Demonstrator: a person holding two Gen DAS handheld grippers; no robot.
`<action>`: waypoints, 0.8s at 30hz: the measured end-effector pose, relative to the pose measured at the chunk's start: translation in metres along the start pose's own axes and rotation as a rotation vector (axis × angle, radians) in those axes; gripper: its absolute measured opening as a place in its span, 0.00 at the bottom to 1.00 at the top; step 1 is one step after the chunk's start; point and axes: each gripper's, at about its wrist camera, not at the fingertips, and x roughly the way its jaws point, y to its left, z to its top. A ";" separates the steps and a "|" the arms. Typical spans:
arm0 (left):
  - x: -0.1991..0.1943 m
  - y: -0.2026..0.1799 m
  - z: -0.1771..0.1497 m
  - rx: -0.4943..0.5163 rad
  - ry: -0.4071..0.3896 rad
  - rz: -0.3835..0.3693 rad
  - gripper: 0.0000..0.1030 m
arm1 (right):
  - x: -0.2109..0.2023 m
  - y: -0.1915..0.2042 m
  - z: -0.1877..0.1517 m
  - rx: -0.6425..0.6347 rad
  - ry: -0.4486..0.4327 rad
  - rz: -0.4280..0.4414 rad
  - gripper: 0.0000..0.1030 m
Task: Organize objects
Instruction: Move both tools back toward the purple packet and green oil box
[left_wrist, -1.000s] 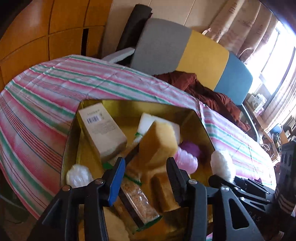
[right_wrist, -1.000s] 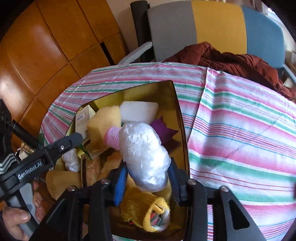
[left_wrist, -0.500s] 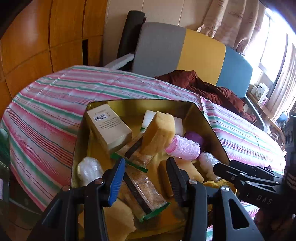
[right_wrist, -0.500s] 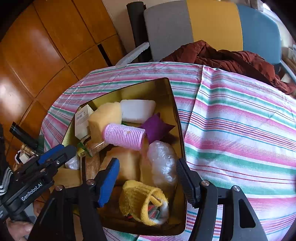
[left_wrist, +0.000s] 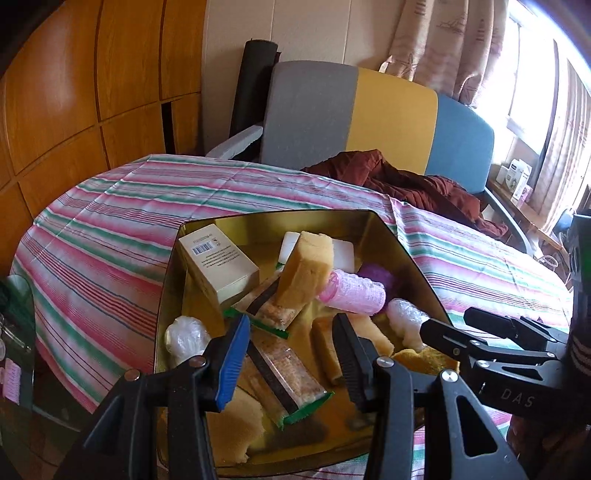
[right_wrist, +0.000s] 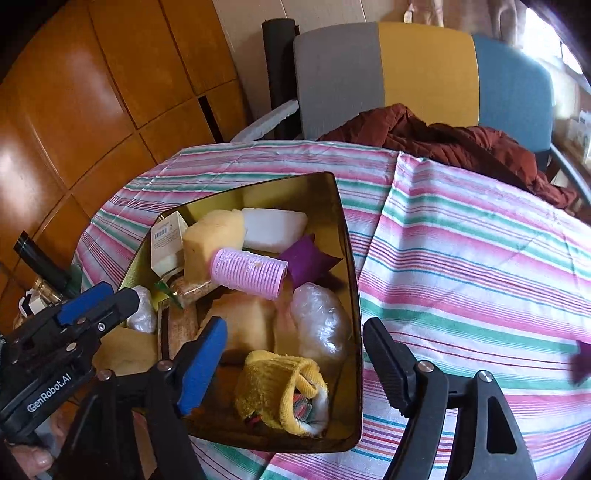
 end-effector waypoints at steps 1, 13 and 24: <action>-0.001 -0.001 0.000 0.002 -0.001 -0.001 0.45 | -0.002 0.000 -0.001 -0.001 -0.004 -0.002 0.75; -0.010 -0.010 -0.009 0.023 0.003 -0.030 0.45 | -0.023 0.000 -0.012 -0.001 -0.050 -0.046 0.81; -0.016 -0.026 -0.016 0.062 0.015 -0.067 0.45 | -0.041 -0.011 -0.024 0.015 -0.073 -0.071 0.90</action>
